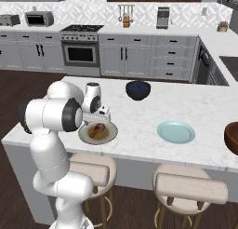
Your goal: Pick the chicken drumstick and onion from their plates and place them in the bowl. Then put the bowl in the fridge.
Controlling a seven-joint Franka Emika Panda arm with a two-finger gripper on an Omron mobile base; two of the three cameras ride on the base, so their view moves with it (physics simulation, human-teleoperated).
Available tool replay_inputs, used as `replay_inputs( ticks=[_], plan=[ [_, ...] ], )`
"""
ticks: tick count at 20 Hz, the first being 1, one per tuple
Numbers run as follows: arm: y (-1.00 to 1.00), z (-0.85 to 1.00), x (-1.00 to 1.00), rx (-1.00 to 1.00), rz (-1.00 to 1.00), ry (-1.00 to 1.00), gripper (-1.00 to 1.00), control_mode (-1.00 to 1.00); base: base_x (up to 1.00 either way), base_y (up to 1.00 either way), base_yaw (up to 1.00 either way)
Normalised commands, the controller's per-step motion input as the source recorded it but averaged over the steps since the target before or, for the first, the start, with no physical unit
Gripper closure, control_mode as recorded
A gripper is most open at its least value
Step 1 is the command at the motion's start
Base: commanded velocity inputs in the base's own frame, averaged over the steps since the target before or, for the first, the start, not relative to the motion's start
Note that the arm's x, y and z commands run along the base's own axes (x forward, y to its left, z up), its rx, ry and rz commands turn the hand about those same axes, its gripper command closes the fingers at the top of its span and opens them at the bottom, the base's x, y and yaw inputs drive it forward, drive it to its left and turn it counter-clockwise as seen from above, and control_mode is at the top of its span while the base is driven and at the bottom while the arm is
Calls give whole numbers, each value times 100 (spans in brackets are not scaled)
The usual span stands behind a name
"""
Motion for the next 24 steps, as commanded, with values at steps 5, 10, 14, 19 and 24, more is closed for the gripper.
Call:
replay_inputs(
  ticks=[5,10,14,19,24],
  plan=[
    [-13,-7,-4,0,-5,3,-100,-100,0,0,0],
    [-15,-16,-1,0,-4,2,-100,-100,0,0,0],
    [0,-31,1,0,-1,0,-100,-100,0,0,0],
    [0,-36,1,0,-1,0,-100,-100,0,0,0],
    [2,-32,15,0,-2,0,-100,-100,0,0,0]
  ],
)
